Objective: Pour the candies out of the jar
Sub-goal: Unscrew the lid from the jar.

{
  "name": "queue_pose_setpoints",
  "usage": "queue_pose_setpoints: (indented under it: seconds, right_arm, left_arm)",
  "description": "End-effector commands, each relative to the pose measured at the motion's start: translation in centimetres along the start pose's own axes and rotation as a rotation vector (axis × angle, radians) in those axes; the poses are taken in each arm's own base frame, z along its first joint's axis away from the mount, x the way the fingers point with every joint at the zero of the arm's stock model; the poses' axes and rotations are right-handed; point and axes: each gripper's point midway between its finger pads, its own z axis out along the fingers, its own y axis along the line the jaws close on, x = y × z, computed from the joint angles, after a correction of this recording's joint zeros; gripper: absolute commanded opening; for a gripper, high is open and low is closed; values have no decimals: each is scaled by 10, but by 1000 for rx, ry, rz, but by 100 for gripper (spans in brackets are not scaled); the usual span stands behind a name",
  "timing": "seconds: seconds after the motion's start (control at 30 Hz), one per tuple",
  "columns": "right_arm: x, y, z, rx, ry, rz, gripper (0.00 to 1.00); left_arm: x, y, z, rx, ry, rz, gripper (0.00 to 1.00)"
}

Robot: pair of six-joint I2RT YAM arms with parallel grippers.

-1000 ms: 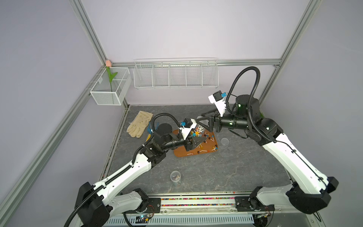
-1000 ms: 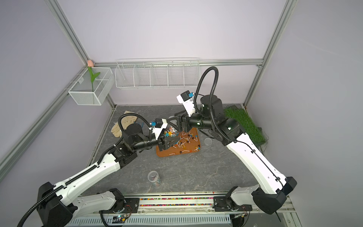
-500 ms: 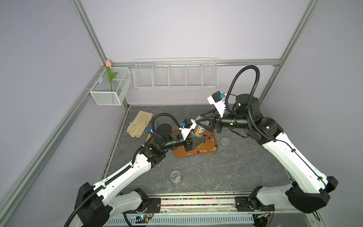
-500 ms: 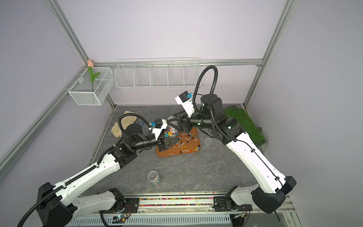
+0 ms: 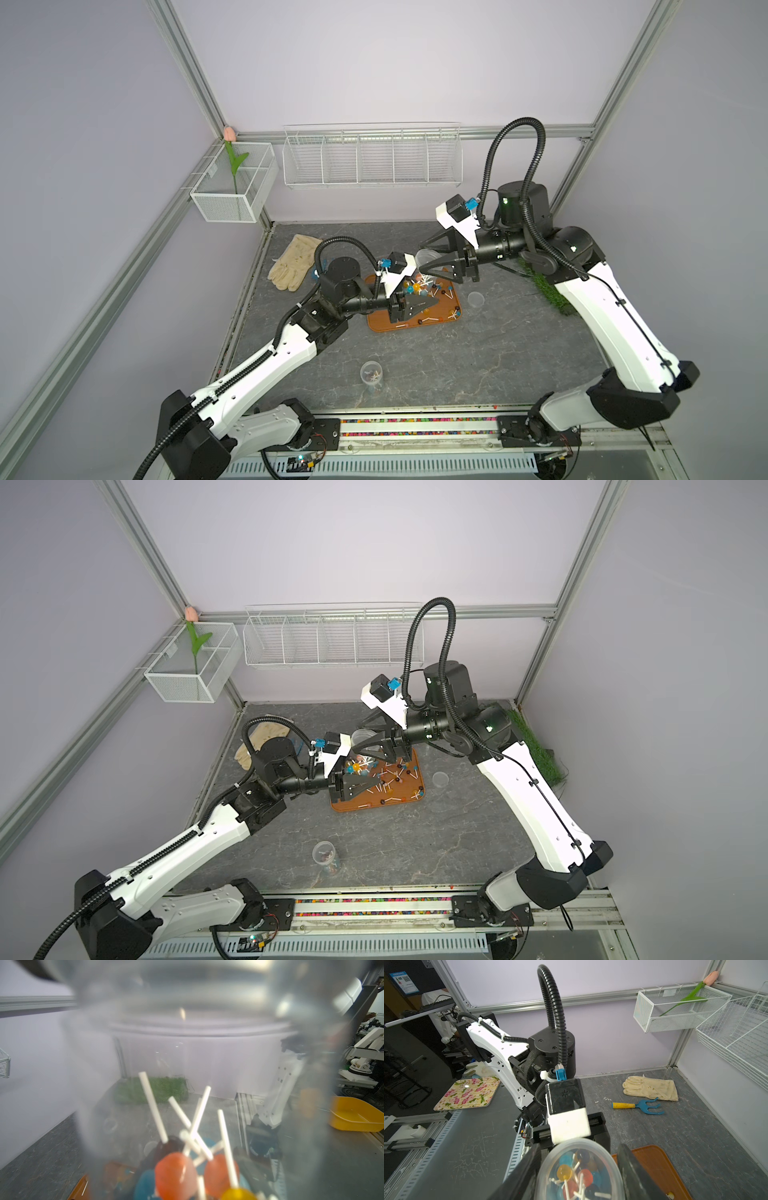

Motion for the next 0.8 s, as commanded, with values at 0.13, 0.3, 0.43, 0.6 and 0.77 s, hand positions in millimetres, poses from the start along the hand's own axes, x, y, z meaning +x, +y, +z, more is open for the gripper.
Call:
queue_pose_setpoints:
  seconds: [0.13, 0.3, 0.43, 0.6, 0.77]
  right_arm:
    - [7, 18, 9, -111, 8, -17, 55]
    - [4, 14, 6, -54, -12, -31, 93]
    - [-5, 8, -5, 49, -58, -44, 94]
    - [-19, -7, -18, 196, -141, 30, 91]
    - [-19, -22, -25, 301, -207, 156, 94]
  left_arm:
    - [-1, 1, 3, -3, 10, -9, 39]
    - [-2, 4, 2, -28, 0, -4, 39]
    - [-2, 9, 1, -57, -2, 3, 39]
    - [0, 15, 1, -96, -6, 8, 39]
    - [5, 21, 0, -131, -11, 7, 39]
